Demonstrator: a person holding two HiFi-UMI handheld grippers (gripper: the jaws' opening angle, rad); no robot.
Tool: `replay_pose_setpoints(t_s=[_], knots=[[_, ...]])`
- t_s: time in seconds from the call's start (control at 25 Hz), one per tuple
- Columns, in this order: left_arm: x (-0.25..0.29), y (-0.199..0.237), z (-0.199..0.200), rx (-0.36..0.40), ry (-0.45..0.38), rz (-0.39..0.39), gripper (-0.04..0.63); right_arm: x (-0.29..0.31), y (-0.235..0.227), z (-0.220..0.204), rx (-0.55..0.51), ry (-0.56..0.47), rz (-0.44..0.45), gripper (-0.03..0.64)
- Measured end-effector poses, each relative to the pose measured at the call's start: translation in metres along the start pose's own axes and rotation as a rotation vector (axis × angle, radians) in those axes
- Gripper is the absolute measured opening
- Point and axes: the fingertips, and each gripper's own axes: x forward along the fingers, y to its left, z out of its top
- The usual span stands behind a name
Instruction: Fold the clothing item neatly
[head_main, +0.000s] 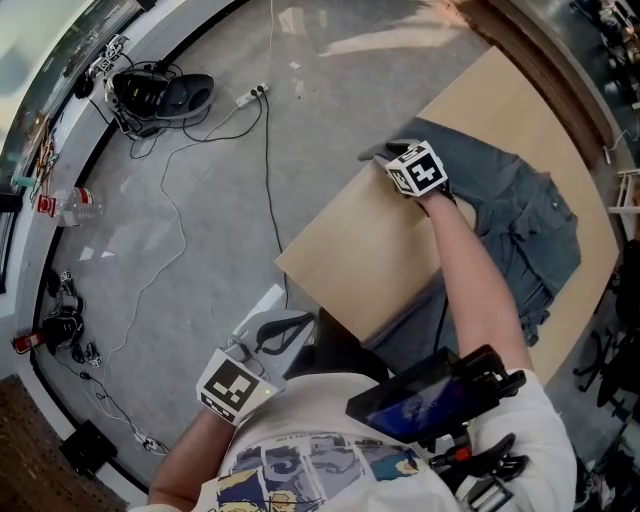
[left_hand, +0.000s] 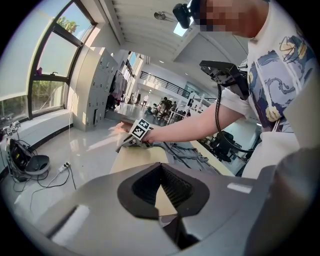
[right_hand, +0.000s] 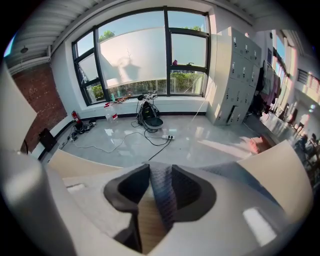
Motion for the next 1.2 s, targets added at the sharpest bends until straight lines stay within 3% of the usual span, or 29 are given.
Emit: replay_pose_setpoints(t_s=[0.24, 0.48, 0.92, 1.2], knots=[[0.002, -0.001, -0.001, 0.002, 0.001, 0.000, 0.008, 0.000, 0.006, -0.005, -0.028, -0.015, -0.032, 0.040], [0.000, -0.005, -0.003, 0.005, 0.006, 0.002, 0.008, -0.002, 0.003, -0.005, -0.032, -0.024, -0.080, 0.024], [0.005, -0.023, 0.002, 0.036, 0.007, -0.049, 0.008, -0.053, -0.029, -0.002, 0.188, -0.162, -0.145, 0.021], [0.011, -0.039, 0.003, 0.069, 0.009, -0.109, 0.008, -0.099, -0.050, -0.014, 0.270, -0.228, -0.207, 0.021]])
